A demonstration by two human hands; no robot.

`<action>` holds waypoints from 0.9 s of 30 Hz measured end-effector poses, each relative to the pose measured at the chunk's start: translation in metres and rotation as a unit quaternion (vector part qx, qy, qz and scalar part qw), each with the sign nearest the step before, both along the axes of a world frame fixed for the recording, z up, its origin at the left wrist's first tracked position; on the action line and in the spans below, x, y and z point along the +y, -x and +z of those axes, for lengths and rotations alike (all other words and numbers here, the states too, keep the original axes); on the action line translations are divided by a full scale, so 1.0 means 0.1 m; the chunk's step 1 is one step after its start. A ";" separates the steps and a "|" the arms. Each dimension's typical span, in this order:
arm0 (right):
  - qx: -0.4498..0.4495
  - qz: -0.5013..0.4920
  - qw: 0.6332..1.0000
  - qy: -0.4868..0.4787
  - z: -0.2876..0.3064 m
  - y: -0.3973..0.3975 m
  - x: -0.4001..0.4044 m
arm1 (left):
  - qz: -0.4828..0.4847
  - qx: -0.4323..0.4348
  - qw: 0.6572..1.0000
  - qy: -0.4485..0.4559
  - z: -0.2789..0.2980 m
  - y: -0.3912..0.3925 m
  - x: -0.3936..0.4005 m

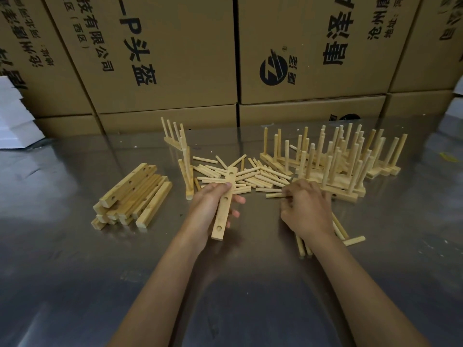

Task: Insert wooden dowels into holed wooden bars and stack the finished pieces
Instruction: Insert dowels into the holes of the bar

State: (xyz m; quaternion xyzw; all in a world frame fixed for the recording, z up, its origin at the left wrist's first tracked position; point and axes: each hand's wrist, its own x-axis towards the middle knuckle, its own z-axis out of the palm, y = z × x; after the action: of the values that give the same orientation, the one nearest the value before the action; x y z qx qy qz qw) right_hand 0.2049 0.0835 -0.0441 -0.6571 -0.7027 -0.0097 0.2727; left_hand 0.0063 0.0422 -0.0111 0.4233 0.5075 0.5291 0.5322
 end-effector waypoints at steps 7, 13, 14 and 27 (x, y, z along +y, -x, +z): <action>0.037 0.018 0.999 0.017 -0.02 0.01 0.03 | -0.013 0.035 0.999 -0.025 -0.03 -0.02 -0.01; 0.017 0.093 0.995 0.045 -0.04 0.02 0.02 | -0.051 -0.020 0.998 -0.024 -0.01 -0.04 -0.01; 0.010 0.098 0.994 0.041 -0.04 0.02 0.01 | -0.055 -0.021 0.998 -0.019 -0.01 -0.04 -0.01; 0.132 0.188 0.960 -0.159 0.20 0.18 -0.23 | -0.054 0.023 0.998 -0.019 -0.04 -0.06 -0.01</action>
State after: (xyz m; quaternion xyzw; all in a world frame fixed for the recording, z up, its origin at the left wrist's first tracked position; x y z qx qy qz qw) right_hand 0.1866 0.0608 -0.0240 -0.4565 -0.7609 0.0164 0.4609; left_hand 0.0123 0.0413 -0.0152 0.4723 0.4859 0.4996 0.5397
